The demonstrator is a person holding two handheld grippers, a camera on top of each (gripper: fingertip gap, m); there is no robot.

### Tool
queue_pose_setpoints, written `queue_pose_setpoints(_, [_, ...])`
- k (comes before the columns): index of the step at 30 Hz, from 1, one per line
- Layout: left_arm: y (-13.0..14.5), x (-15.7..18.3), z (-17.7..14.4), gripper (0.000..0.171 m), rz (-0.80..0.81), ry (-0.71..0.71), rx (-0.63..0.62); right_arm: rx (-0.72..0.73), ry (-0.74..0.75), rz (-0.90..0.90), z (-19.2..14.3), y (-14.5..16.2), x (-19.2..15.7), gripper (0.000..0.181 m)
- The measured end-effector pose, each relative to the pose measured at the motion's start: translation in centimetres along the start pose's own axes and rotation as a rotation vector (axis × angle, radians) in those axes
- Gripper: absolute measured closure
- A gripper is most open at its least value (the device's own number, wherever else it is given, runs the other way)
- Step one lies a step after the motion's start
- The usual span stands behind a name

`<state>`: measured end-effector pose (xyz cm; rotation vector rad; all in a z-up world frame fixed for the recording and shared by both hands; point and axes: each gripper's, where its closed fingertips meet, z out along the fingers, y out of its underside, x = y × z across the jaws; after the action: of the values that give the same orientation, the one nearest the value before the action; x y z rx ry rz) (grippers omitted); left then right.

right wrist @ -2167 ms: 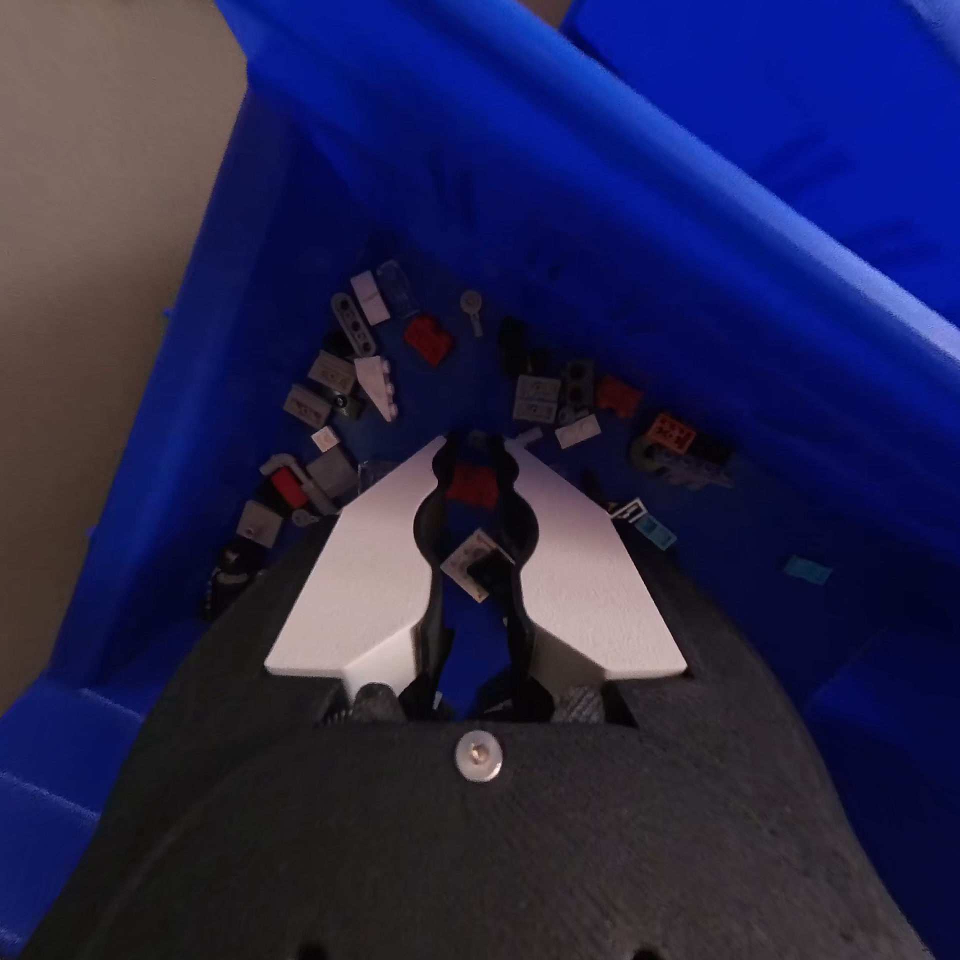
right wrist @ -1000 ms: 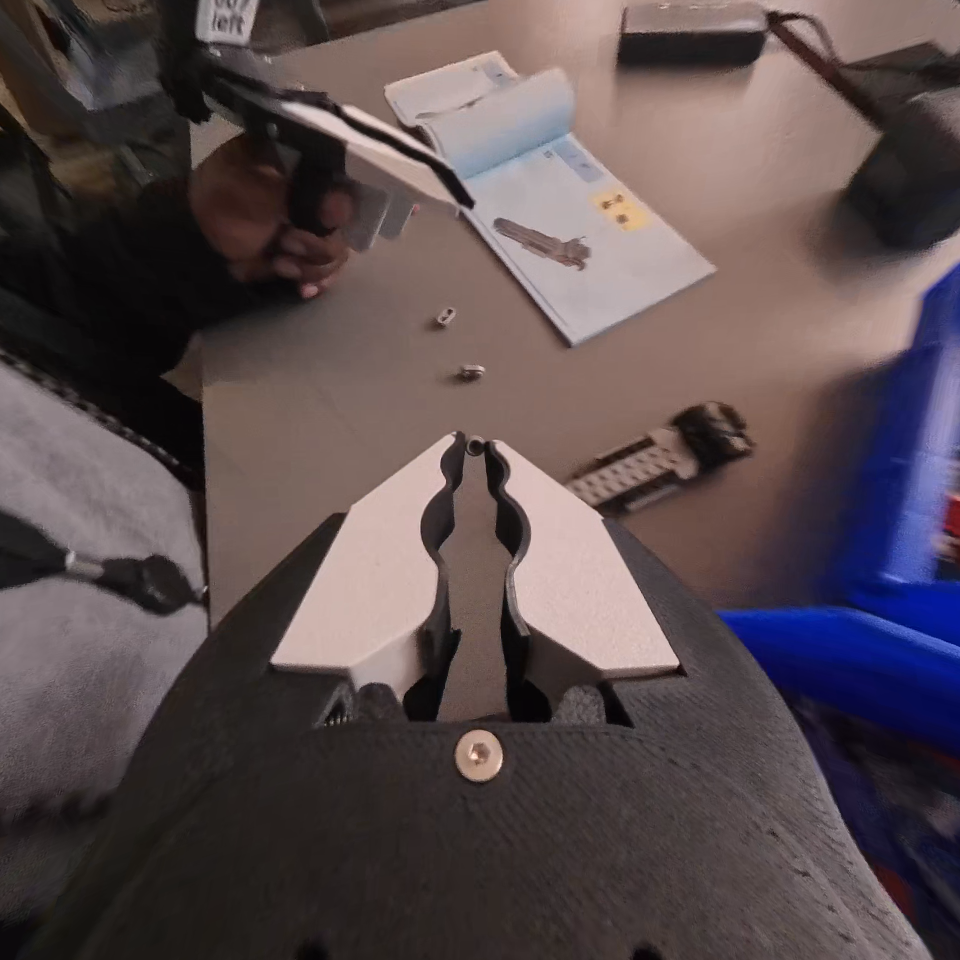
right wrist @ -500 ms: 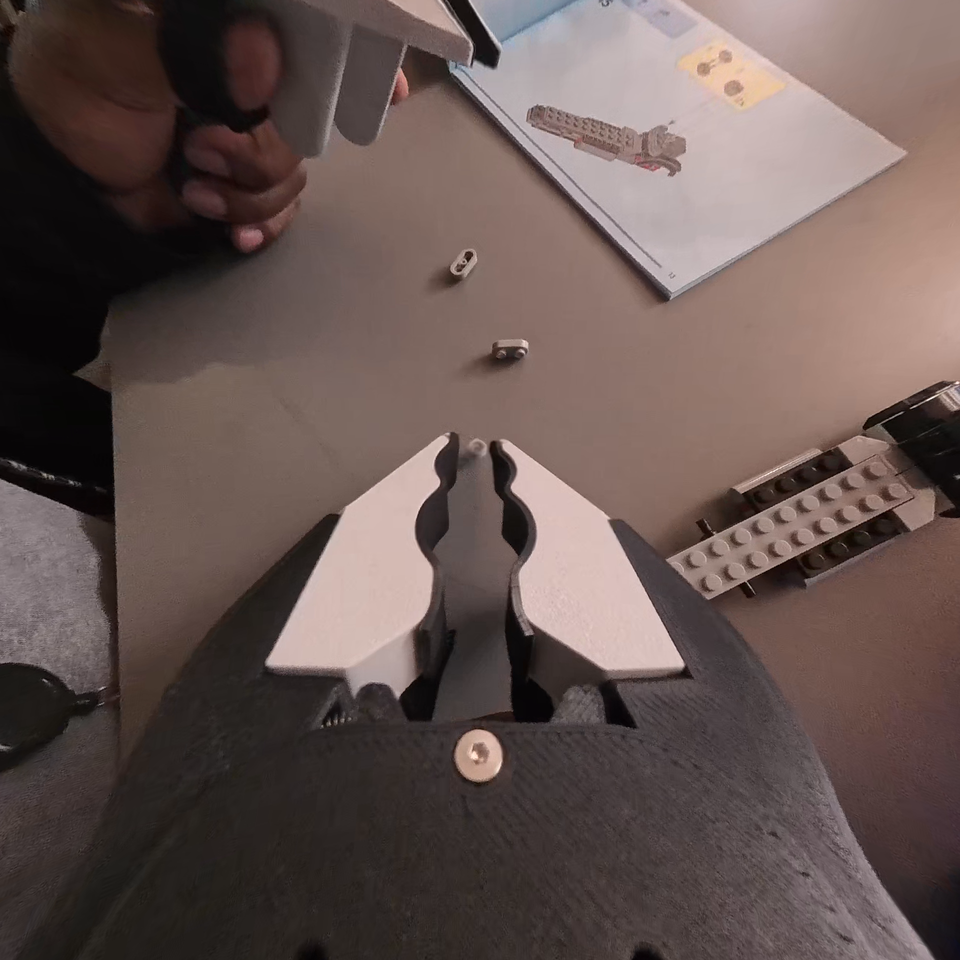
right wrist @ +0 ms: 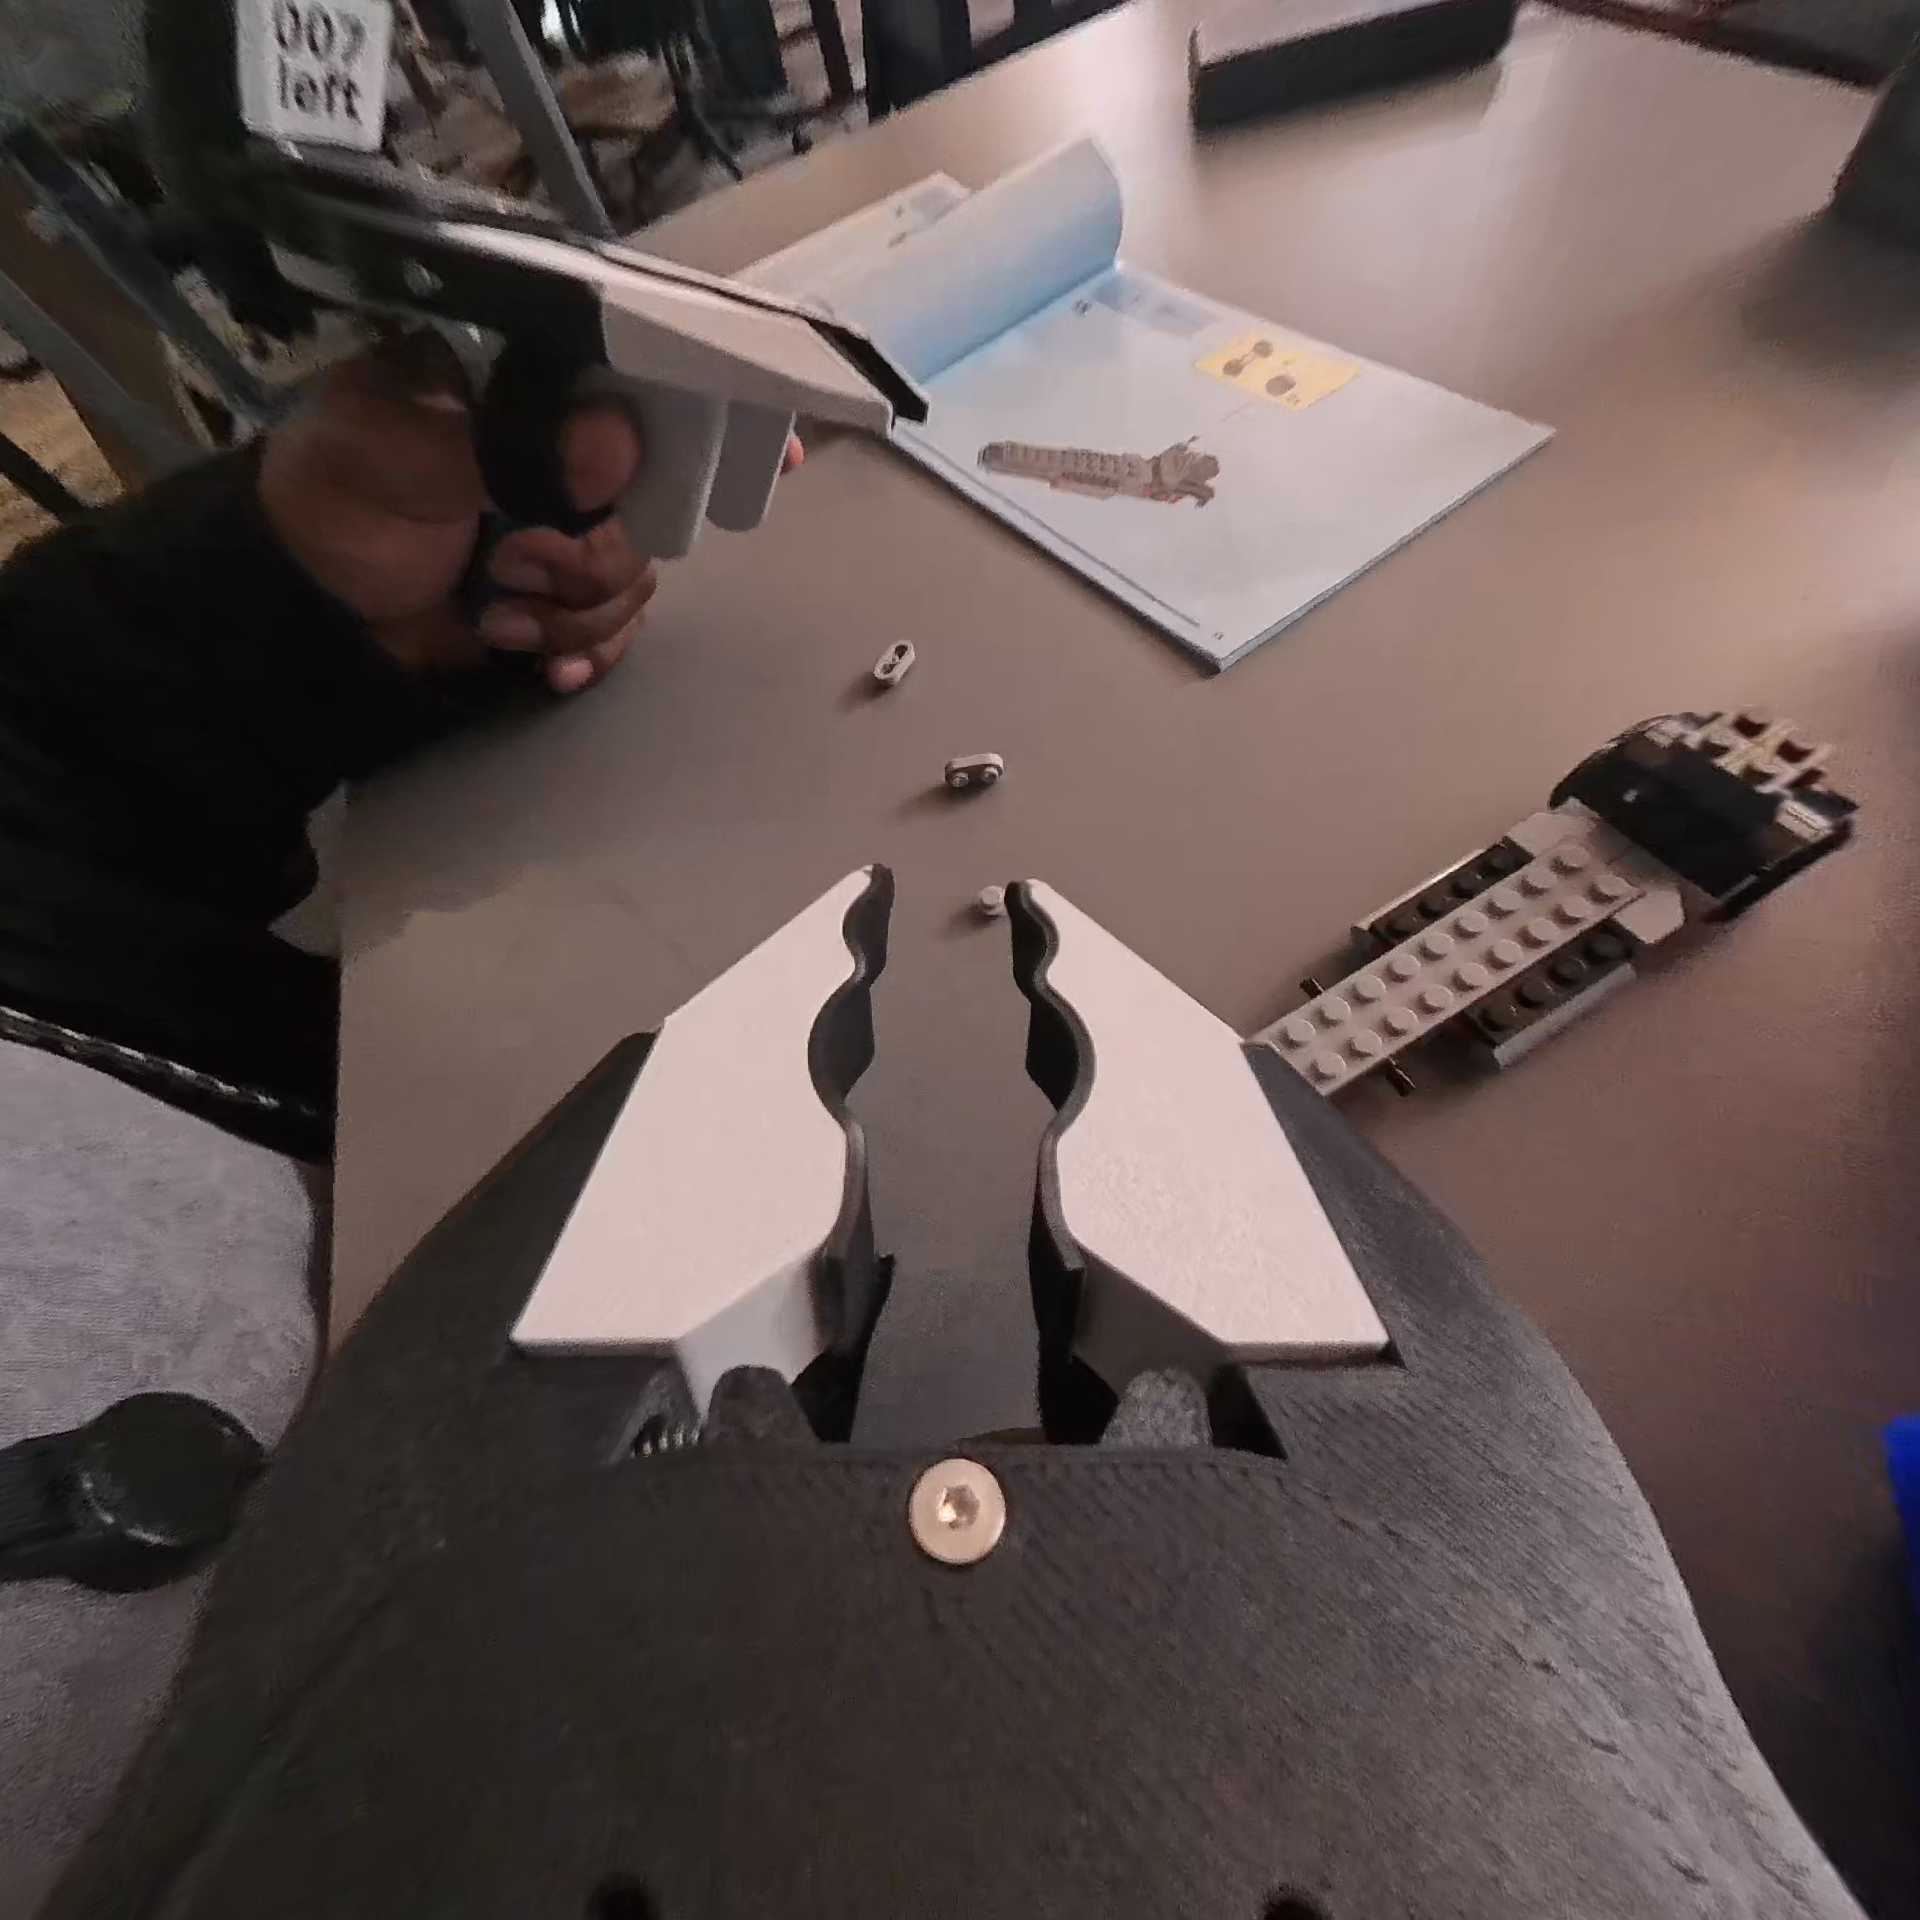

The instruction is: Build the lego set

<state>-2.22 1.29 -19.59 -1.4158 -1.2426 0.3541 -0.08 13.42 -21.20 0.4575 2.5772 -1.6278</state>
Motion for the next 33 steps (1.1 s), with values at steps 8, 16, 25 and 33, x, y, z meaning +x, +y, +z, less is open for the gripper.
queue_pose_setpoints(8, [-0.1, -0.2, 0.0, 0.147, -0.029, 0.001, 0.008, 0.182, -0.068, 0.201, -3.0, -1.3, 0.9, 0.156])
queue_pose_setpoints(16, [-0.2, -1.2, 0.4, 0.147, -0.049, -0.072, 0.01, 0.229, -0.122, 0.257, -4.8, -0.9, 0.1, 0.156])
queue_pose_setpoints(25, [0.3, -1.7, 1.0, 0.147, 0.018, -0.18, -0.036, 0.221, -0.162, 0.263, -5.7, -0.3, -0.6, 0.155])
queue_pose_setpoints(33, [0.5, -2.0, 1.1, 0.147, 0.009, -0.19, -0.053, 0.215, -0.181, 0.263, -5.7, -0.2, -0.9, 0.155])
